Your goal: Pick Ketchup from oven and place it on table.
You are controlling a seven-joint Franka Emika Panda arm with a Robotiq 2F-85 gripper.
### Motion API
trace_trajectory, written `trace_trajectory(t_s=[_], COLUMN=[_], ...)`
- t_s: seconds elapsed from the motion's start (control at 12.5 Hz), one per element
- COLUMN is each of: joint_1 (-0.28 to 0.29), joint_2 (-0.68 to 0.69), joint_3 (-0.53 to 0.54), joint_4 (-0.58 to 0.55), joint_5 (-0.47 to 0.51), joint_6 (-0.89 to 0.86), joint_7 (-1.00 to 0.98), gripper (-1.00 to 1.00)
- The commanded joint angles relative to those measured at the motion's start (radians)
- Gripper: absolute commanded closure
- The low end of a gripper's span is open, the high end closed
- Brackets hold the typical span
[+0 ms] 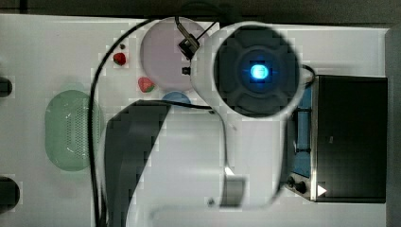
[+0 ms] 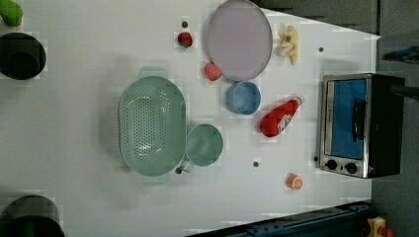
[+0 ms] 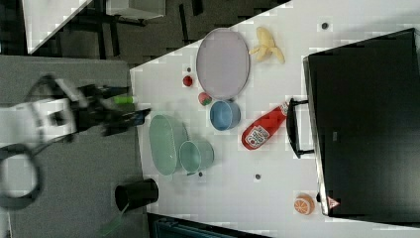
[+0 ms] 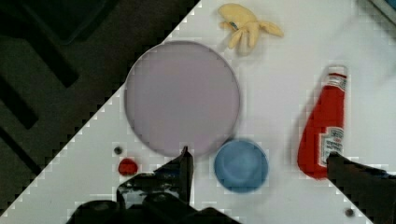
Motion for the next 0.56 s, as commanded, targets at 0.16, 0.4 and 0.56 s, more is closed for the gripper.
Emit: trace_trajectory(t_s=[0.16, 0.4, 0.56], joint_1=[-0.013, -0.015, -0.013], joint_2=[0.042, 0.042, 0.042], joint_3=[0.004, 0.001, 0.006], joint_4=[0.117, 0.196, 0.218], joint_5=[-0.008, -0.050, -0.071], joint_6=[-0.207, -0.312, -0.377], joint_7=[0.021, 0.021, 0.021], gripper=[-1.00, -1.00, -1.00])
